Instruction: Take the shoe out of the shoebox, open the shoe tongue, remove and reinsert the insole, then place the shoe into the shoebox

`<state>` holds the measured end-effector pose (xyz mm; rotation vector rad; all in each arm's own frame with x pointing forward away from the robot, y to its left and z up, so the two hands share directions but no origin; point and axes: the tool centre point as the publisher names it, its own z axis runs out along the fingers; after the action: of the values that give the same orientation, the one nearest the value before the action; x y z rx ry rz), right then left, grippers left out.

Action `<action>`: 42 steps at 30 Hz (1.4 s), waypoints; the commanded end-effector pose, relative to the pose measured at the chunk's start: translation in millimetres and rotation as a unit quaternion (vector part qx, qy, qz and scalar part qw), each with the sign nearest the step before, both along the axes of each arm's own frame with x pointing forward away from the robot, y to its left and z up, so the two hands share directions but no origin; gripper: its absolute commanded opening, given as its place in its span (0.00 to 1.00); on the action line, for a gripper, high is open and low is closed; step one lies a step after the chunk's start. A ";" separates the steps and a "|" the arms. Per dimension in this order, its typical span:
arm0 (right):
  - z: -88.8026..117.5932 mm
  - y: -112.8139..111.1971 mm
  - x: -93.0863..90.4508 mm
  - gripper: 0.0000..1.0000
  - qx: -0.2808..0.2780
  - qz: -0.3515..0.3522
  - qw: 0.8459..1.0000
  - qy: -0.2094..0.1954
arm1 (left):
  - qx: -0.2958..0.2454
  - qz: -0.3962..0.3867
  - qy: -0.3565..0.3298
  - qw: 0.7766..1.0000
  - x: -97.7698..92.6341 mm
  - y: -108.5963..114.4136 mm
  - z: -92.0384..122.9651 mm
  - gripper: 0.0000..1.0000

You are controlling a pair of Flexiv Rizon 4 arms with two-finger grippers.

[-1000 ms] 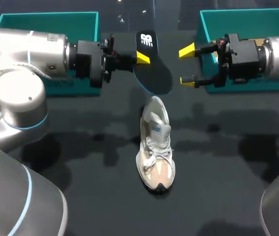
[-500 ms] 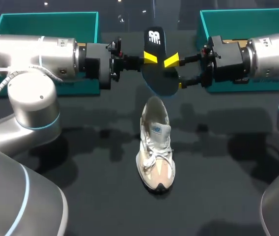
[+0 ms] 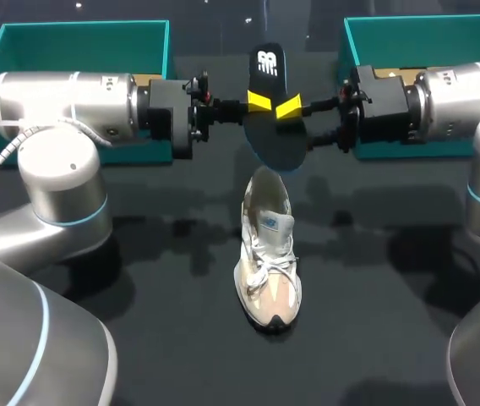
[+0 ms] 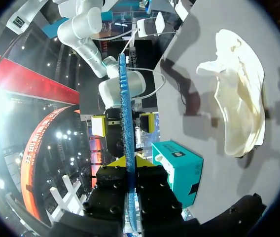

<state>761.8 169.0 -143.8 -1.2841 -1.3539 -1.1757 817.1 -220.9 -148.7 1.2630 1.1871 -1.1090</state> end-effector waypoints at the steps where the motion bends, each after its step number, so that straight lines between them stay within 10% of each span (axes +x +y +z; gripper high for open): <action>1: -3.6 5.9 6.7 0.49 0.001 0.004 1.000 0.002 | 0.000 0.002 -0.004 1.000 0.5 -3.5 -0.8 0.00; 17: -8.8 6.7 8.8 0.42 0.007 -0.004 1.000 0.007 | -0.006 0.003 -0.009 1.000 5.9 -8.0 -0.2 0.00; 19: -9.4 6.3 9.1 0.36 0.007 -0.006 1.000 0.007 | -0.006 0.002 -0.009 1.000 6.1 -8.2 -0.4 0.00; 22: -9.4 5.3 9.6 0.00 0.006 -0.012 1.000 0.006 | -0.006 0.000 -0.008 1.000 6.1 -8.6 -0.9 0.00; 27: -10.6 3.6 11.0 0.00 0.005 -0.018 1.000 0.000 | 0.004 -0.006 -0.005 1.000 3.5 -7.5 -2.7 0.00; 28: -11.1 2.9 11.2 0.00 0.006 -0.020 1.000 -0.002 | 0.007 -0.007 0.002 1.000 2.7 -5.5 -2.3 0.14; 30: -12.0 0.9 11.6 0.00 0.006 -0.023 1.000 -0.007 | 0.021 -0.011 0.008 1.000 0.7 0.7 -1.2 0.91; 31: -12.3 -0.7 11.5 0.00 0.007 -0.027 1.000 -0.010 | 0.034 -0.014 0.012 0.999 -1.5 6.7 -0.7 1.00; 39: -14.6 -14.1 12.3 0.00 0.009 -0.048 0.998 -0.028 | 0.246 0.046 0.111 0.962 -8.8 60.7 -10.9 1.00; 42: -15.4 -13.6 16.6 0.00 0.012 -0.049 0.999 -0.019 | 0.246 0.046 0.111 0.962 -8.8 60.7 -10.9 1.00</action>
<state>780.4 155.1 -158.9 -1.3259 -1.3125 -1.2854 817.8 -175.5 -171.6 1.3544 1.5080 -1.1060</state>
